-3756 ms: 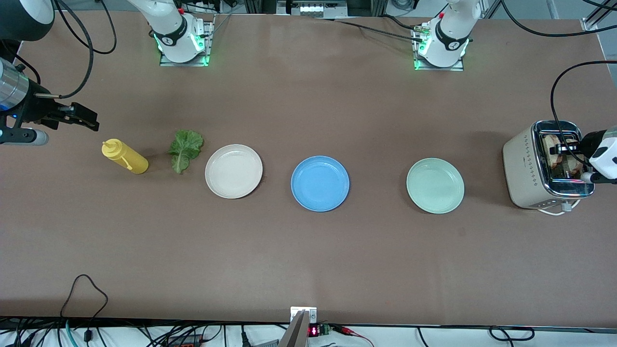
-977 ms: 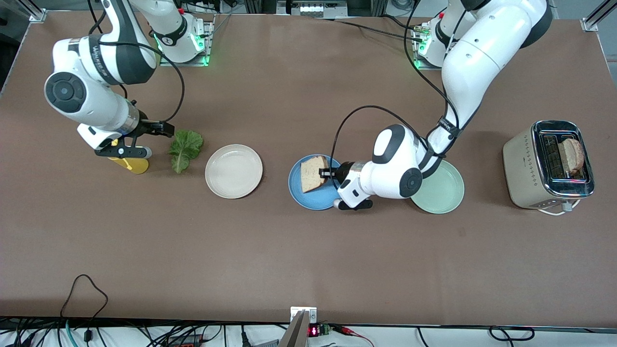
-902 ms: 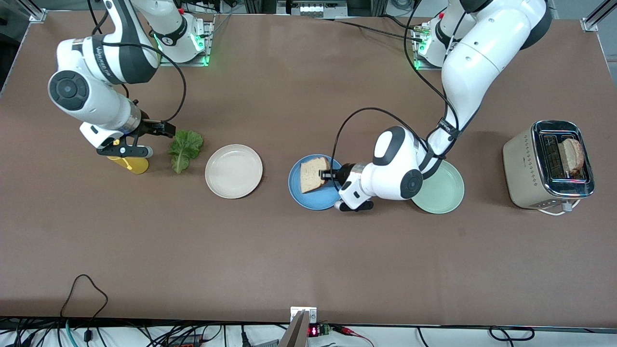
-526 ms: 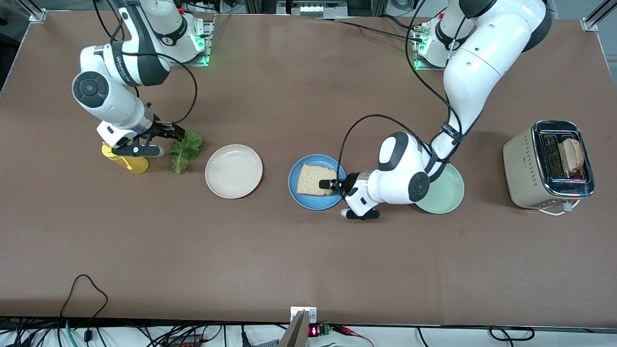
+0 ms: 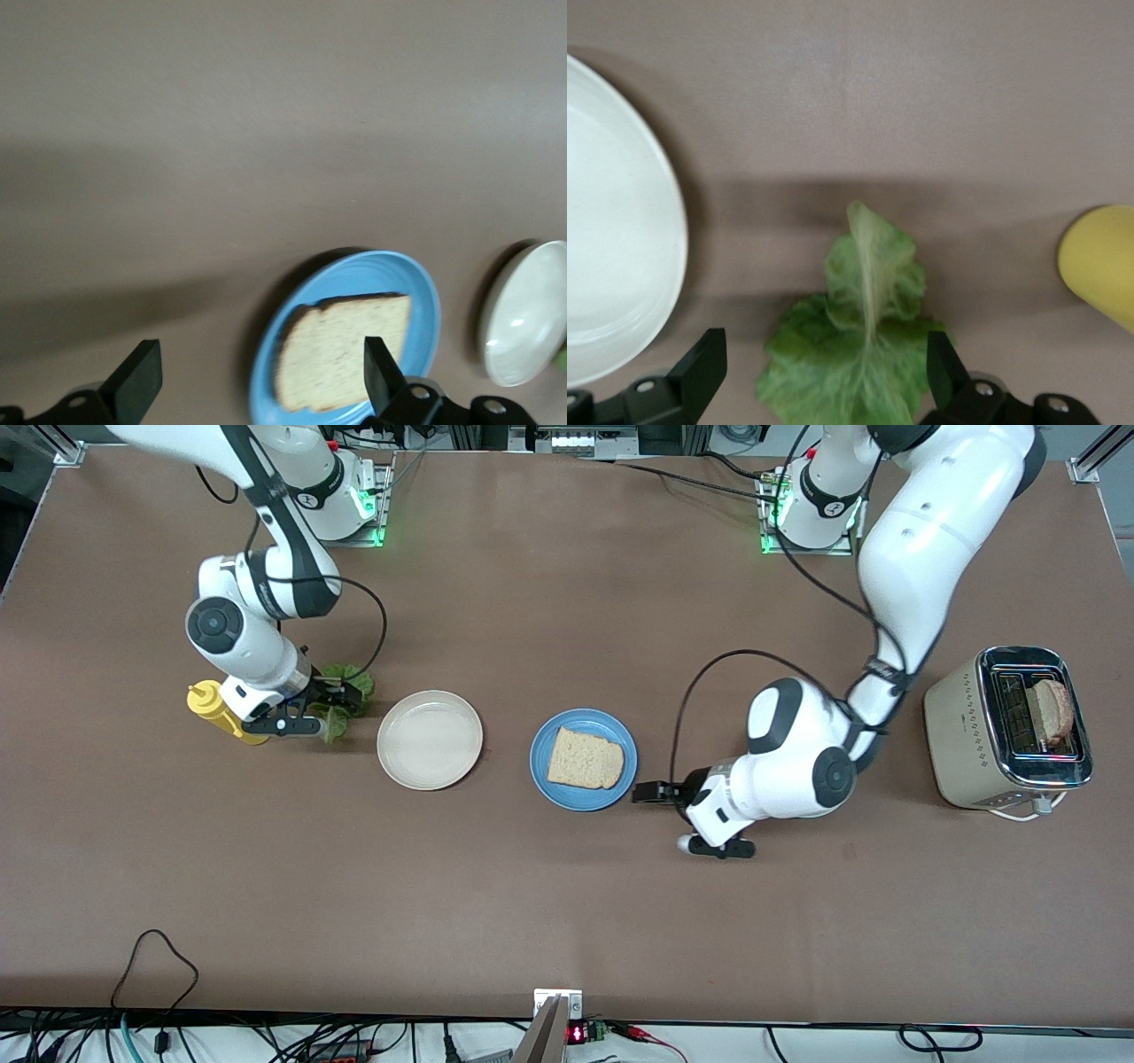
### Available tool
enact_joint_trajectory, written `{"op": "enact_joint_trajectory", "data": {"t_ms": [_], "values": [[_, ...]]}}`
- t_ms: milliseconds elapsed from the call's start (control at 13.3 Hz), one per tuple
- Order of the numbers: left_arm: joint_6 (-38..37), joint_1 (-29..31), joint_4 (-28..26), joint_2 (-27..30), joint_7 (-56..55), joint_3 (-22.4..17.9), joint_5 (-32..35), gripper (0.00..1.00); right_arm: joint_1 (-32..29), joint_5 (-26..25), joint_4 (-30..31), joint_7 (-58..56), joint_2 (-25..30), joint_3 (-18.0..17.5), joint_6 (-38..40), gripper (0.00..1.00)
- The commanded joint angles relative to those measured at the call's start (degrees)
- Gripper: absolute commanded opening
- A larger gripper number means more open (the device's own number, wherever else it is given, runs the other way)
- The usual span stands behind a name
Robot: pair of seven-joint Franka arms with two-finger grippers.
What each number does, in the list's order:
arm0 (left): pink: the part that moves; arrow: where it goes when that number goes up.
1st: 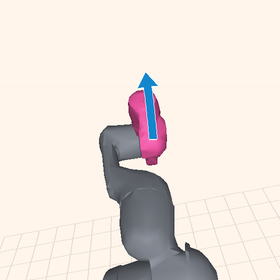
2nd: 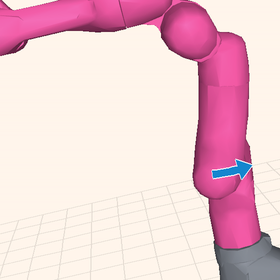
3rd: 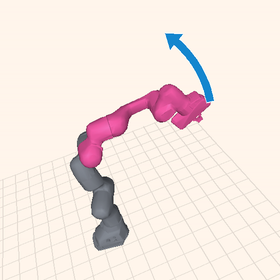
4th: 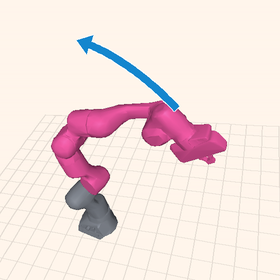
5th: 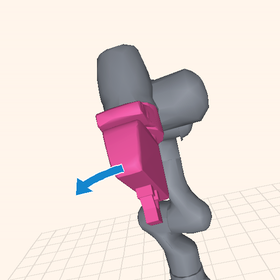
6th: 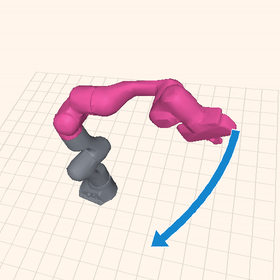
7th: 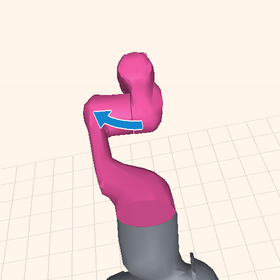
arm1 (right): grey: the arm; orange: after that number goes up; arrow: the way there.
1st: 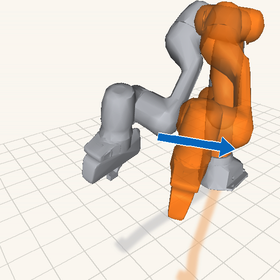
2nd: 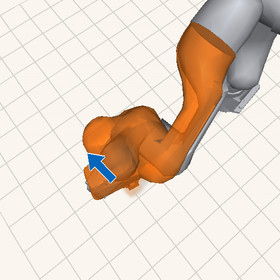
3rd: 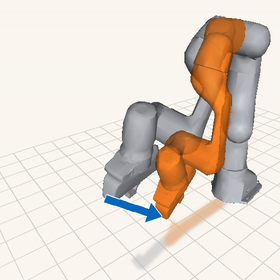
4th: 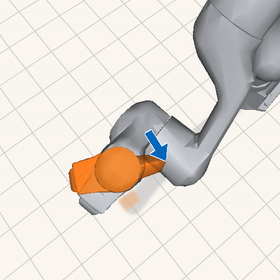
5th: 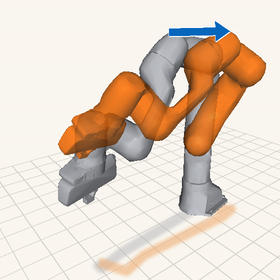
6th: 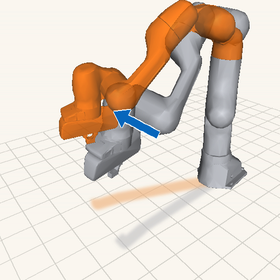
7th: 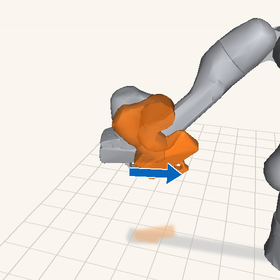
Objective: Make sandwich in blue plate with both arms
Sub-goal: 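Release the bread with the left gripper while the right gripper grasps the lettuce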
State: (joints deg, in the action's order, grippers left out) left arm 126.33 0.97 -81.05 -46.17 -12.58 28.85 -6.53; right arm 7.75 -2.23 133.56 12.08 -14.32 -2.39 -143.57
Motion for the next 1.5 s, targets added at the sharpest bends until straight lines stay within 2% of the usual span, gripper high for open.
{"op": "enact_joint_trajectory", "data": {"t_ms": [0, 225, 376, 526, 826, 902, 977, 1202, 1427], "values": [[-6.61, 2.53, -1.31, 6.26, 0.53, -0.82, 7.65, 1.0, -0.54, -0.67, -0.49, -1.53, -1.58, 0.46, -1.8, 1.0], [-12.24, 6.76, -0.6, 9.94, 0.45, -0.2, 8.81, 1.0, -2.74, -1.81, -0.58, -4.08, -3.43, 0.46, -4.52, 1.0], [-14.87, 7.2, -0.6, 13.72, 0.45, -1.6, 8.99, 1.0, -3.09, -1.82, -0.58, -4.79, -4.22, 0.46, -5.5, 1.0], [-18.82, 6.16, -0.52, 18.81, 0.62, -7.64, 10.91, 1.0, -2.92, -1.82, -0.58, -4.79, -4.31, 0.46, -5.32, 0.57], [-24.02, -1.74, -1.56, 28.74, 3.6, -23.27, 10.04, 1.0, -2.83, -1.82, -0.76, -5.05, -4.75, 0.37, -5.15, 0.18], [-24.2, -3.32, -3.31, 31.55, 6.05, -26.8, 9.95, 1.0, -2.65, -1.82, -0.93, -5.75, -4.67, 0.46, -5.06, 0.09], [-25.07, -2.91, -5.33, 34.36, 8.42, -27.53, 9.69, 1.0, -2.57, -1.82, -0.93, -6.01, -4.58, 0.46, -5.06, 0.02], [-32.28, -0.27, -7.89, 39.92, 8.44, -27.45, 7.84, 1.0, -2.65, -1.82, -1.63, -6.28, -4.14, 0.37, -4.27, 0.0], [-31.42, 0.09, -14.73, 45.45, 8.71, -27.19, 7.84, 1.0, -2.57, -1.82, -4.0, -6.11, -3.18, 0.37, 0.02, 0.0]]}}
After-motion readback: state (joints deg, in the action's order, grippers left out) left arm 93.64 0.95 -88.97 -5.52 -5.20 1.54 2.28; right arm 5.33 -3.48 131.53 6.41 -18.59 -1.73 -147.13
